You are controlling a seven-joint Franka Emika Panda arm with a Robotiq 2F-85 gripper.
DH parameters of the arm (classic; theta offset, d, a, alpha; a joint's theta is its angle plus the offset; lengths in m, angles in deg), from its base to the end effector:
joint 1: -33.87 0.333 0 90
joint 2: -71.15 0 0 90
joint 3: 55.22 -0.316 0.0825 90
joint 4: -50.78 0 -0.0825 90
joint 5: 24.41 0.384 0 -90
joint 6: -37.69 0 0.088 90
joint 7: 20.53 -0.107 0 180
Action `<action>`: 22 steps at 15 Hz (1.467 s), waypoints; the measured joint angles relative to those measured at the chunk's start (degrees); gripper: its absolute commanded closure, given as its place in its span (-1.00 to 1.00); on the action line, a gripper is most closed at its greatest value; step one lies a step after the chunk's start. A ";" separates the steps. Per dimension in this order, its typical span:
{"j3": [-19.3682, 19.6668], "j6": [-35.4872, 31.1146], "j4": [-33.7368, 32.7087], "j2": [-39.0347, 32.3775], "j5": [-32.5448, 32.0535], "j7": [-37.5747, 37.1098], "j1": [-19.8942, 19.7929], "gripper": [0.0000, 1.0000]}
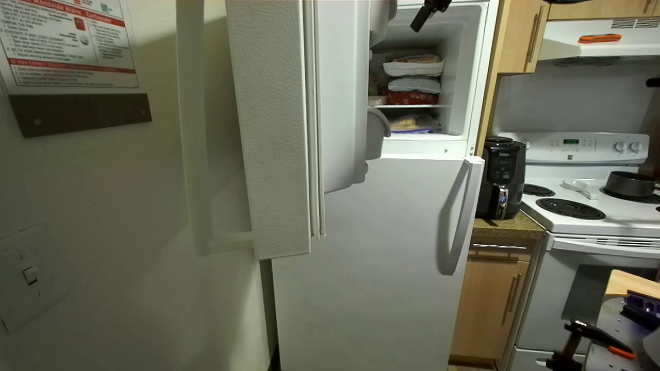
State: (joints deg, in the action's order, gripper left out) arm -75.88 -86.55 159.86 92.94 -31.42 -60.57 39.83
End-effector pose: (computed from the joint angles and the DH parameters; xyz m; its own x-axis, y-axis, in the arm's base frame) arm 0.4168 0.2467 0.7119 0.7795 -0.1990 0.5939 -0.1191 -0.9780 -0.1713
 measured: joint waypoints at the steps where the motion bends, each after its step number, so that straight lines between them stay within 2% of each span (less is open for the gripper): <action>1: -0.06 -0.06 0.00 -0.09 0.00 -0.09 0.00 -1.00; 22: 0.10 -0.07 1.46 -0.84 -0.20 -1.84 -0.81 -1.00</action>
State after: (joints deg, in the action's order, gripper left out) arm -75.77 -86.62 161.32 92.10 -31.61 -62.41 39.02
